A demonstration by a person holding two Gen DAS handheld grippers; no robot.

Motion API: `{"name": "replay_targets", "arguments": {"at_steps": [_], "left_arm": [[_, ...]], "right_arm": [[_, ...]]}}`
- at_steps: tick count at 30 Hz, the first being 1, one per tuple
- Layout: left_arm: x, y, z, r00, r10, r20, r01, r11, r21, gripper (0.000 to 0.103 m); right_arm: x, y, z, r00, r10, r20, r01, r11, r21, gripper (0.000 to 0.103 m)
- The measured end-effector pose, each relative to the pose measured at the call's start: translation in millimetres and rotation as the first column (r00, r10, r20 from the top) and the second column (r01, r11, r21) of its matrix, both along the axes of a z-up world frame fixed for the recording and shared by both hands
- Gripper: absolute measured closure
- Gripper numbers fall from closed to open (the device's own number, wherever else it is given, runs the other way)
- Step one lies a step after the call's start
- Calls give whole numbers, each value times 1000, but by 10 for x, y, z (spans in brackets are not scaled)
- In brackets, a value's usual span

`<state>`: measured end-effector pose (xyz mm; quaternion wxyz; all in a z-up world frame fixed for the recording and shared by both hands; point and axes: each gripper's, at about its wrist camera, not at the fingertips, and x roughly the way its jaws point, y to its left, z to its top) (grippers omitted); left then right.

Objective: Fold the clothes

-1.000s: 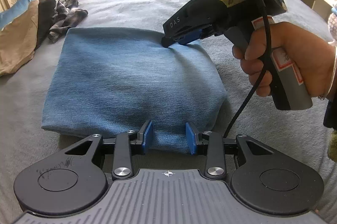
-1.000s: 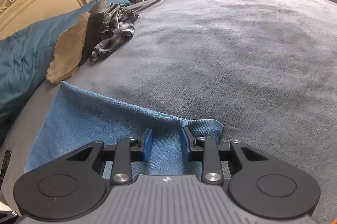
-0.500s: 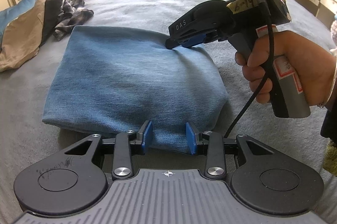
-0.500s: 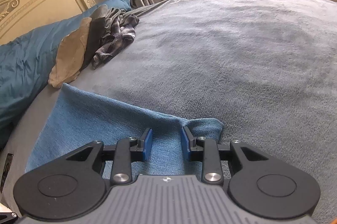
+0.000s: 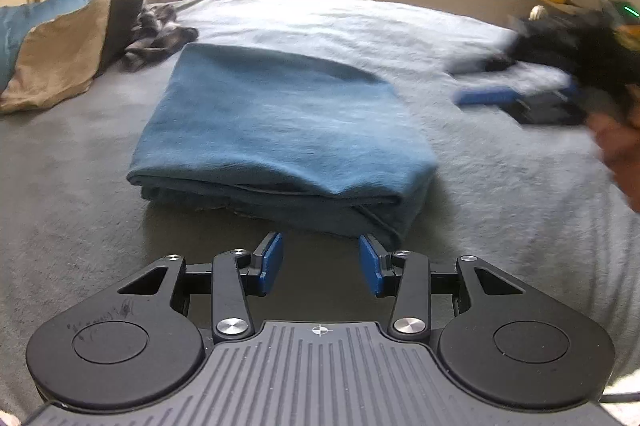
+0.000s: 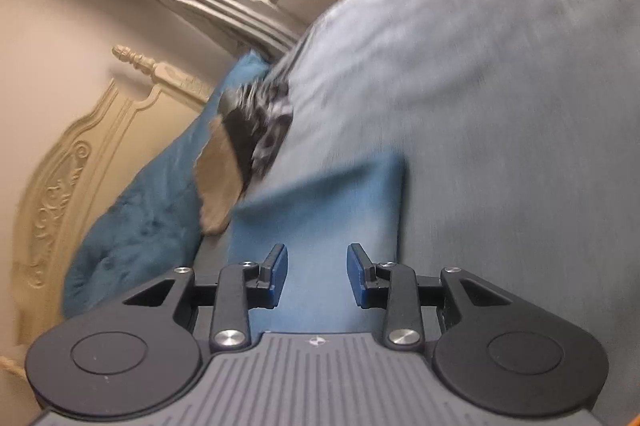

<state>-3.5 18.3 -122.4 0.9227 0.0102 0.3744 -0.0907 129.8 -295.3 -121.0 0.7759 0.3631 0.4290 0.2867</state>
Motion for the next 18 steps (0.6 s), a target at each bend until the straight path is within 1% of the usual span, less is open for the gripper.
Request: {"name": "replay_targets", "arguments": {"at_steps": [2,5,6,7,8,9,11,12,13,14,16,18], "left_arm": [[26,29,-4,1000,17,12,-17,1000,-10,61],[79,110,34,998,51,23,-50,997,-57,61],[104,138,47,998,62,24,-60,995,-75,61],[121,151,55,997,68,25,-66,994,-89,61],[135,161,64,997,74,27,-71,992,-101,61],[136,162,74,997,76,32,-72,992,-106,61],[143,154,88,996,81,43,-76,991,-114,61],[155,153,89,995,84,43,-79,990,-121,61],[164,152,90,995,87,44,-81,989,-127,61],[163,154,89,995,87,44,-81,988,-129,61],[161,157,86,995,87,44,-81,988,-134,61],[160,162,77,995,91,41,-84,987,-137,61]], "right_arm": [[-172,-17,-52,998,42,-36,-41,999,14,67],[-390,148,-83,991,127,-29,-128,991,-35,68],[-432,239,-82,989,149,-9,-149,987,-65,69],[-472,332,-79,985,170,11,-169,981,-97,72],[-512,426,-77,981,192,30,-187,974,-129,73],[-552,519,-75,975,215,49,-205,966,-161,74],[-645,783,-37,949,288,129,-241,925,-295,80],[-685,904,-30,936,313,158,-241,901,-360,83],[-724,1023,-23,923,338,184,-236,875,-423,84],[-747,1093,-28,913,344,218,-214,861,-461,84],[-788,1223,-41,890,354,286,-163,835,-526,91],[-804,1282,-87,885,339,318,-111,818,-565,97]]}}
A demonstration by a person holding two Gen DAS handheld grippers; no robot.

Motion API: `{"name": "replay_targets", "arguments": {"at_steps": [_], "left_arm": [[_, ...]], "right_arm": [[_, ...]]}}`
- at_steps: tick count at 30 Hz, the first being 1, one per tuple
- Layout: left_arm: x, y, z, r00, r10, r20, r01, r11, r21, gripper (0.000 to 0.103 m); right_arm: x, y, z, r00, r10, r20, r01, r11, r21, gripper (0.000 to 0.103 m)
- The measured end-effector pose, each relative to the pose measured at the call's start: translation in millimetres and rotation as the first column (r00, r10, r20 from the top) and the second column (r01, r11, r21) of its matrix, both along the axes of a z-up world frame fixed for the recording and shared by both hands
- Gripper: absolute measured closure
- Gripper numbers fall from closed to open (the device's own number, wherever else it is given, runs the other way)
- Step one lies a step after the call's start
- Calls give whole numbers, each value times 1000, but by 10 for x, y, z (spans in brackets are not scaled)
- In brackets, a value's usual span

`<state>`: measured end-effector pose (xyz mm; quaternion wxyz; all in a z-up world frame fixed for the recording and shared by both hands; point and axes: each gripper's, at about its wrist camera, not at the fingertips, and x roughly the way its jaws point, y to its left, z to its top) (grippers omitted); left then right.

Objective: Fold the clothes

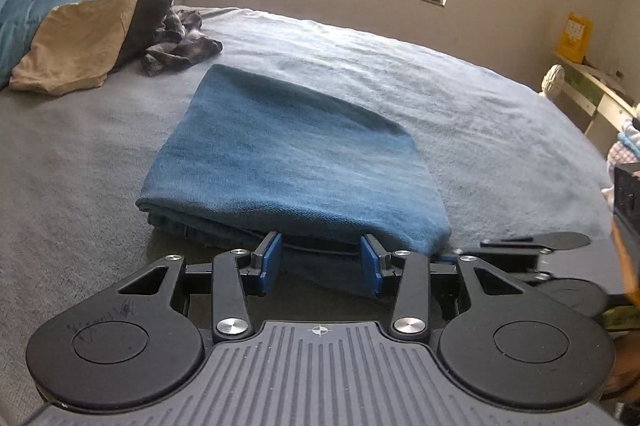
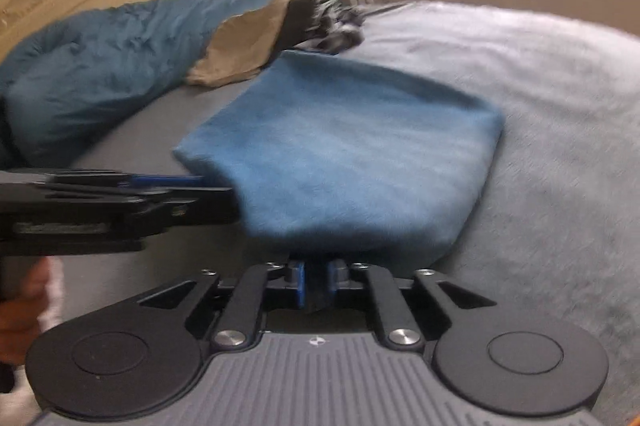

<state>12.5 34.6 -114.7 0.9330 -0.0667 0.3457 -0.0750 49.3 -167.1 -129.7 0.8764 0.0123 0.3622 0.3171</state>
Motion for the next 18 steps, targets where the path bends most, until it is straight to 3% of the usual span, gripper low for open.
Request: {"name": "replay_targets", "arguments": {"at_steps": [5,10,18], "left_arm": [[-25,29,-40,1000,4,-5,-4,1000,-21,61],[-45,-6,-111,1000,-19,-23,19,1000,-6,61],[-76,-35,-157,999,-36,-33,36,999,2,61]], "right_arm": [[-120,-75,50,998,-27,53,25,999,41,96],[3,-82,-103,995,-85,51,83,995,47,97],[-84,-59,-39,993,-71,91,71,997,-4,97]]}}
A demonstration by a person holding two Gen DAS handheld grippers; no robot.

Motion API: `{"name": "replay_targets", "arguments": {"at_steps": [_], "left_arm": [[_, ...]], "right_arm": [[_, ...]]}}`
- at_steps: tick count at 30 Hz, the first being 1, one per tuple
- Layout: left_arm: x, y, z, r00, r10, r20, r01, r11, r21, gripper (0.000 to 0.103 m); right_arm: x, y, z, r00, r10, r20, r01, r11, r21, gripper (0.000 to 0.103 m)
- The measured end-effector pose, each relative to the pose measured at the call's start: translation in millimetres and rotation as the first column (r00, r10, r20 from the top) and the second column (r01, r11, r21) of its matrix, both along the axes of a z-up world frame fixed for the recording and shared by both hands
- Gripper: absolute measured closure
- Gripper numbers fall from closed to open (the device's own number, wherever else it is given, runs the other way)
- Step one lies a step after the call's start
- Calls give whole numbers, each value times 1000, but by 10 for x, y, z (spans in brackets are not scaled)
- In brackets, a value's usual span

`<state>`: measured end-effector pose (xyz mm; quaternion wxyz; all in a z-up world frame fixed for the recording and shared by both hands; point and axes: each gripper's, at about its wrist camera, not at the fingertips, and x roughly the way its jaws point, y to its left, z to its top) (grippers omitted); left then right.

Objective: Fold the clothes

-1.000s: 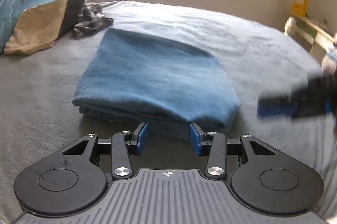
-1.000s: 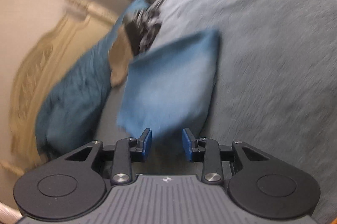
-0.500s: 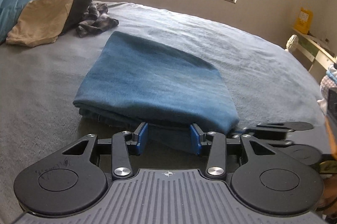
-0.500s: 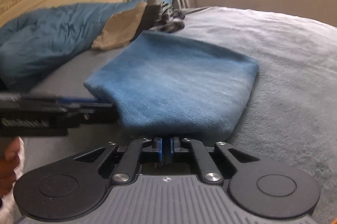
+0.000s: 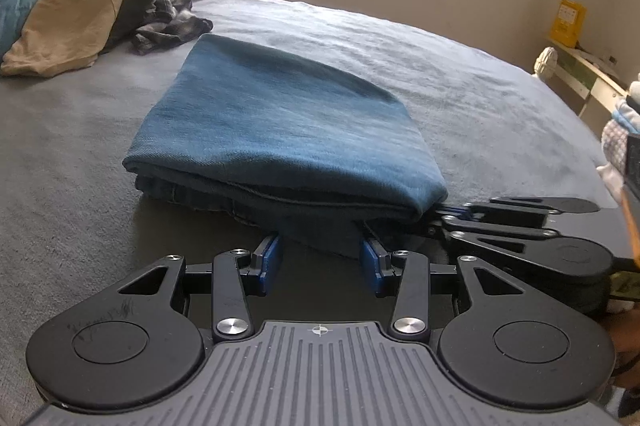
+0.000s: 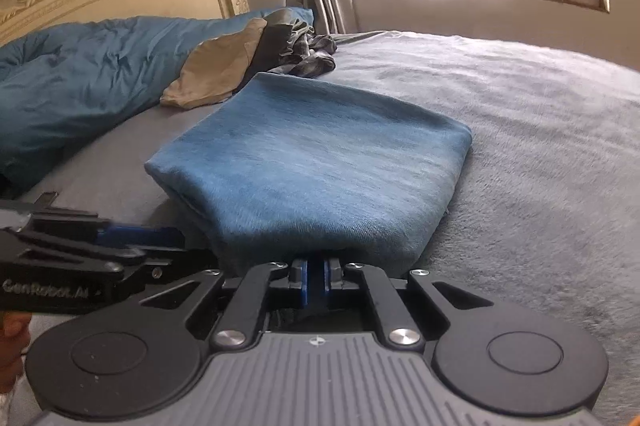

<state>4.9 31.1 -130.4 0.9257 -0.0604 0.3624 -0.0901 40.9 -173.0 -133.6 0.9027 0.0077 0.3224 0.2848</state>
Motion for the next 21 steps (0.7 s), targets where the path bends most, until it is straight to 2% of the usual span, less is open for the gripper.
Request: {"name": "replay_targets", "arguments": {"at_steps": [7,13,16,19,21], "left_arm": [[3,57,-31,999,28,-18,-28,1000,3,61],[7,80,-56,998,50,-33,-50,999,-4,61],[-9,90,-47,998,59,-27,-58,998,9,61],[-7,136,-56,996,86,-35,-86,996,8,61],[-4,178,-60,994,105,-43,-105,994,3,61]], "right_arm": [[-241,-267,222,999,18,41,-18,1000,-10,95],[-170,-265,565,993,55,105,-64,994,88,93],[-73,-91,547,986,122,110,-131,989,75,92],[57,79,233,982,190,19,-190,982,-14,87],[59,97,109,980,197,27,-196,980,-32,87]]}}
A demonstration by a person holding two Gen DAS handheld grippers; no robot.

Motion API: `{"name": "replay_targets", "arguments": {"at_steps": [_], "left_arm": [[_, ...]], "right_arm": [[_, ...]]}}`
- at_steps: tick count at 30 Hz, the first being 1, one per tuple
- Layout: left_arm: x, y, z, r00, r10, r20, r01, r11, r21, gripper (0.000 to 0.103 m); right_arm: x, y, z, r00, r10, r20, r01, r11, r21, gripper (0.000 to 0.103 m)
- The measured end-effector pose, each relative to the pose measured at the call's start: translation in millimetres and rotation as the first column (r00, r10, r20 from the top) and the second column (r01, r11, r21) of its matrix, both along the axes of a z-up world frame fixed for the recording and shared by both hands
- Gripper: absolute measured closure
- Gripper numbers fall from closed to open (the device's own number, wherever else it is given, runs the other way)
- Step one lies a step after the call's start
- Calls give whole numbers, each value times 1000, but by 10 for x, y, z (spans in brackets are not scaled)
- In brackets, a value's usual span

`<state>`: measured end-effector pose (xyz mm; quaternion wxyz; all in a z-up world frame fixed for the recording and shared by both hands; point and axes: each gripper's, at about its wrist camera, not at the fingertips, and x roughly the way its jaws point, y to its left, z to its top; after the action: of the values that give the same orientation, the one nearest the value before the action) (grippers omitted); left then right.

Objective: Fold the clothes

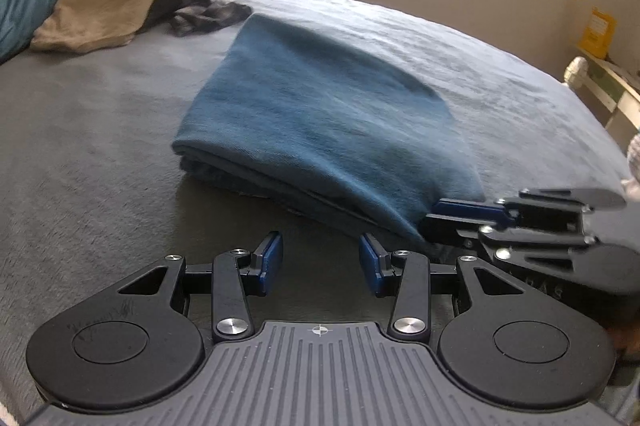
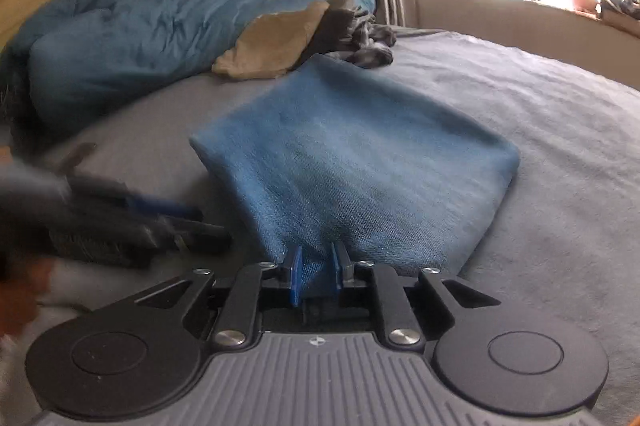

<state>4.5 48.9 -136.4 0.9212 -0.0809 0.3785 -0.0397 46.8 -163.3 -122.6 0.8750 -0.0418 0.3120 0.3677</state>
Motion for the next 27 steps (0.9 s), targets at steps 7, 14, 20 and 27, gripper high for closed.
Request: {"name": "replay_targets", "arguments": {"at_steps": [7,14,20,27], "left_arm": [[-1,202,119,993,103,56,-101,994,-40,61],[30,436,277,961,221,164,-207,973,-101,62],[205,465,153,970,224,94,-223,975,-17,62],[203,572,56,949,313,20,-314,947,62,65]], "right_arm": [[5,16,-39,1000,0,0,0,1000,-13,87],[-24,5,-39,1000,-6,-1,5,1000,-16,87],[-11,20,-36,1000,-11,-7,11,1000,-19,87],[-11,29,-33,1000,-13,-7,12,1000,-25,87]]}}
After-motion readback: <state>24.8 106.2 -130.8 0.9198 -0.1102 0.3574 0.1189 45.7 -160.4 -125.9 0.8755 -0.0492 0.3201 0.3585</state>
